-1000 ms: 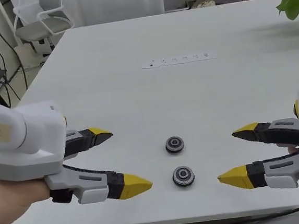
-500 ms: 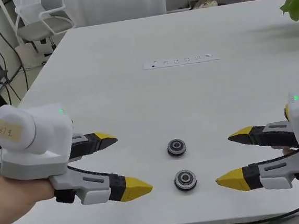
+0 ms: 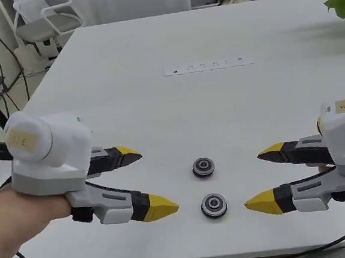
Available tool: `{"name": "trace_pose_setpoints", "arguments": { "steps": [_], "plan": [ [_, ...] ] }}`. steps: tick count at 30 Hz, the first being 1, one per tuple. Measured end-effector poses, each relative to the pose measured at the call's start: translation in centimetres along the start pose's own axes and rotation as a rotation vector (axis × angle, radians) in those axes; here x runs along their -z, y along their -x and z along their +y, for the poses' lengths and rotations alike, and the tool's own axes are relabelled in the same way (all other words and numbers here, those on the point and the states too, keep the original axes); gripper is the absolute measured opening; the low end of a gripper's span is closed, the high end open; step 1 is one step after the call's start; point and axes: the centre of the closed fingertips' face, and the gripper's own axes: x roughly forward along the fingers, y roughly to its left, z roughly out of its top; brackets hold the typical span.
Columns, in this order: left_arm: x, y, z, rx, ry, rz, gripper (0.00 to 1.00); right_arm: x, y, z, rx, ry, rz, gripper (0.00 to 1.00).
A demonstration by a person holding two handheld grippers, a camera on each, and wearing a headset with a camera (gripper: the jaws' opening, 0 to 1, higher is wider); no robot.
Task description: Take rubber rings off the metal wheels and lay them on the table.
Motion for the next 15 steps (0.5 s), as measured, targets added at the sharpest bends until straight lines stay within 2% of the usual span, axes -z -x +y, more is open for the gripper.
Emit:
{"name": "trace_pose_setpoints", "arguments": {
  "steps": [15],
  "plan": [
    [0.4,-1.6,0.0,0.04,-0.015,0.033,0.68,0.5,-1.1,-0.3,-0.025,0.013,0.023,0.59]
  ]
}}
